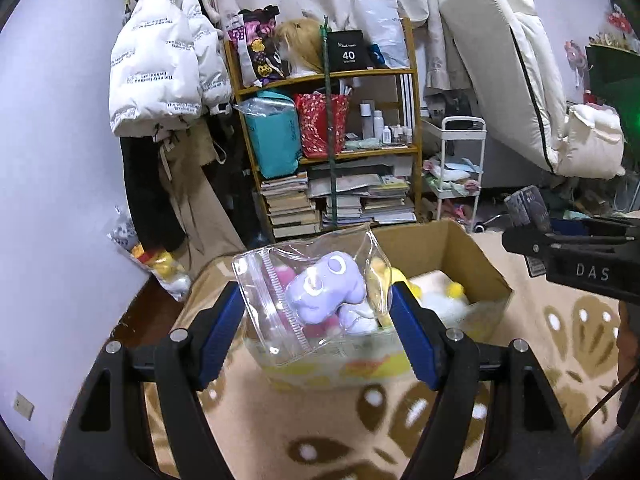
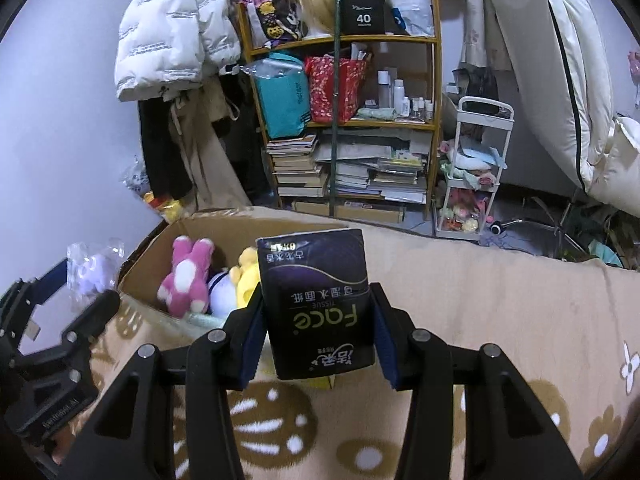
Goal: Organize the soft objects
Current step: 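Carry both items over the box and open the left and right grippers to drop them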
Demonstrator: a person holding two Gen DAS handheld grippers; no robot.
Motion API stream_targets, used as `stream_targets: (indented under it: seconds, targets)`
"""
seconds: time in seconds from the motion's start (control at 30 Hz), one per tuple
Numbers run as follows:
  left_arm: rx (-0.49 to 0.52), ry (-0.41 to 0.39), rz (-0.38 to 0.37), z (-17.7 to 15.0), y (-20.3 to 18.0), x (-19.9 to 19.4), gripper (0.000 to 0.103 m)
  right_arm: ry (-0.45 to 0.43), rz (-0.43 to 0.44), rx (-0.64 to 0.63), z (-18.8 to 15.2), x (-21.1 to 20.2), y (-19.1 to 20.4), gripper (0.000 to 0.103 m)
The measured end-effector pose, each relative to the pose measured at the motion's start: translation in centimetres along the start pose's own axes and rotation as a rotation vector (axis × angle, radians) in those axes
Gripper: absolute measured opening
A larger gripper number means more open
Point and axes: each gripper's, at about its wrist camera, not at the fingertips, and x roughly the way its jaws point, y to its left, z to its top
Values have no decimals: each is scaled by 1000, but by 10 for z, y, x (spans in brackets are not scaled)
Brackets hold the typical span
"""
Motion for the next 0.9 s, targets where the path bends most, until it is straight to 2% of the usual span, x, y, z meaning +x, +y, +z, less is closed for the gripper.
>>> stream_targets:
  seconds: [0.13, 0.3, 0.47, 0.6, 0.67, 0.8, 0.9]
  targets:
    - [-10, -4, -20, 9, 10, 18, 73, -7, 7, 5, 7, 18, -1, 51]
    - [-5, 7, -41, 11, 17, 38, 75, -13, 93, -19, 13, 30, 3, 51]
    - [-24, 43, -38, 6, 20, 55, 76, 10, 131, -46, 7, 43, 14, 51]
    - [-19, 62, -8, 2, 20, 60, 84, 47, 122, -65, -1, 54, 20, 53]
    - [-16, 55, -3, 1, 20, 59, 92, 47, 108, -67, -3, 55, 20, 67]
    - [-6, 57, 17, 1, 20, 54, 94, 34, 107, -43, -1, 49, 16, 72]
    - [-13, 68, 23, 5, 21, 48, 94, 28, 104, -36, 1, 42, 13, 83]
